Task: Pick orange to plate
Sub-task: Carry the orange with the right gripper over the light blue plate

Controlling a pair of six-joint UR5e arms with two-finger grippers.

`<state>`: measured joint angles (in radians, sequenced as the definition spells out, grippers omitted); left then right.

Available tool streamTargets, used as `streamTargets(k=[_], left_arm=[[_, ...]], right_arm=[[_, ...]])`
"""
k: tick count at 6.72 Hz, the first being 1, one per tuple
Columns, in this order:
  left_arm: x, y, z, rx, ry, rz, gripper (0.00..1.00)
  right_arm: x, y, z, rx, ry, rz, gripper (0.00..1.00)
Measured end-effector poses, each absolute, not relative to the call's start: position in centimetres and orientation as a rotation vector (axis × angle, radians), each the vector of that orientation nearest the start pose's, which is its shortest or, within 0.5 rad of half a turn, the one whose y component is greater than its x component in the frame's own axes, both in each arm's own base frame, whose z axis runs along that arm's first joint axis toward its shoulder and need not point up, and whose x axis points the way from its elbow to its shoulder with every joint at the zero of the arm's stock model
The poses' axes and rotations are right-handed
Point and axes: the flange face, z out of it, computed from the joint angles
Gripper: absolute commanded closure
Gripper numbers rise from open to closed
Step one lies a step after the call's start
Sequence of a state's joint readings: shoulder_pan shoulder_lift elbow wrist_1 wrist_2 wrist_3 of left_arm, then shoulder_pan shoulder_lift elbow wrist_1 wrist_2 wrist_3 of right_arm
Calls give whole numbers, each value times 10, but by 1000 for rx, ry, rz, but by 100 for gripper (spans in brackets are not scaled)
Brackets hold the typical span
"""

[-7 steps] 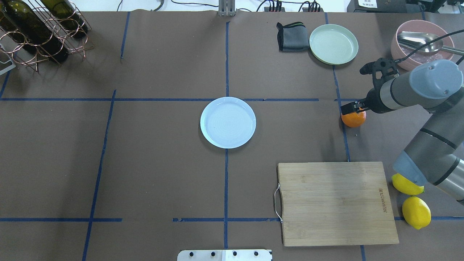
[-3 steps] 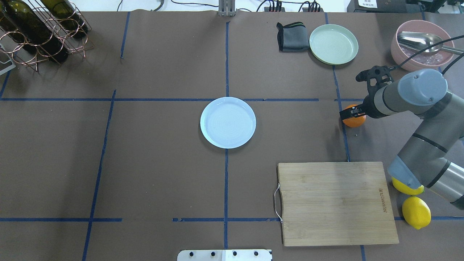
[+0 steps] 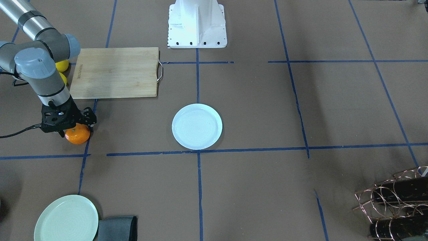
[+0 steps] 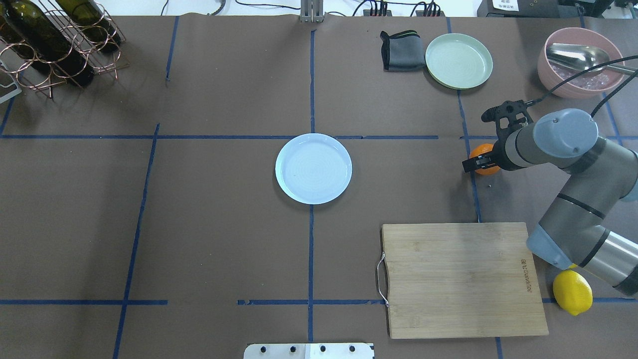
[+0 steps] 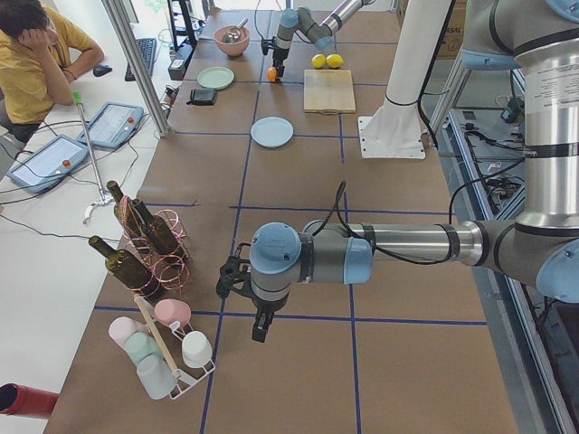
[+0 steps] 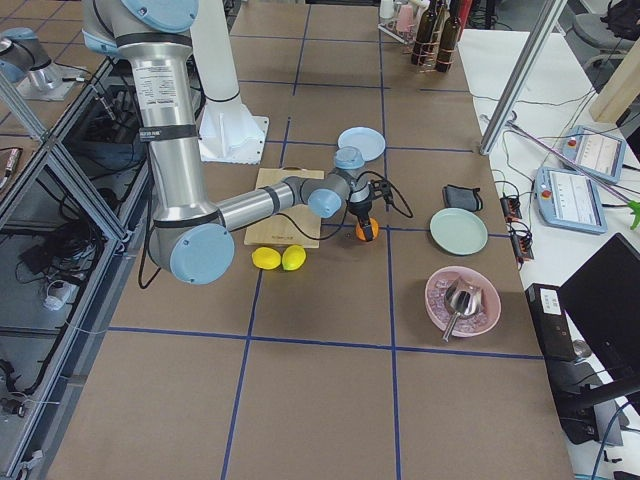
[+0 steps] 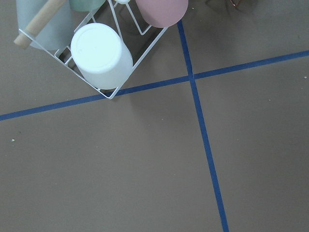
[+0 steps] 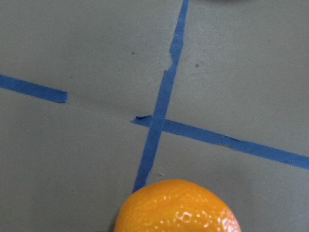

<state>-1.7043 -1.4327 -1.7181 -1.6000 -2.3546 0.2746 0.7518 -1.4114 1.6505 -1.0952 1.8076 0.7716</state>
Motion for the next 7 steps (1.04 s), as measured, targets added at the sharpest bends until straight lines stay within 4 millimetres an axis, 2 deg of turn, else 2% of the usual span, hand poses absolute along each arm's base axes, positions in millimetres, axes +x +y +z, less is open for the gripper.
streamTargets(k=[1, 2, 3, 4, 5, 6, 7], left_arm=[[-120, -424, 647, 194, 761, 149, 0], [-120, -423, 647, 194, 761, 149, 0], [-120, -423, 647, 194, 762, 148, 0], [-120, -423, 647, 194, 762, 148, 0], [-120, -423, 647, 194, 763, 148, 0], [-120, -423, 647, 195, 764, 149, 0], [-120, -423, 646, 196, 765, 149, 0]], right_arm=[[-356, -480, 495, 341, -667, -131, 75], [-359, -483, 483, 356, -680, -128, 73], [-372, -491, 454, 373, -713, -104, 69], [-397, -501, 407, 372, -754, -61, 66], [-436, -508, 338, 354, -766, -8, 66], [-478, -507, 274, 336, -745, 45, 64], [-522, -501, 230, 321, -718, 85, 62]])
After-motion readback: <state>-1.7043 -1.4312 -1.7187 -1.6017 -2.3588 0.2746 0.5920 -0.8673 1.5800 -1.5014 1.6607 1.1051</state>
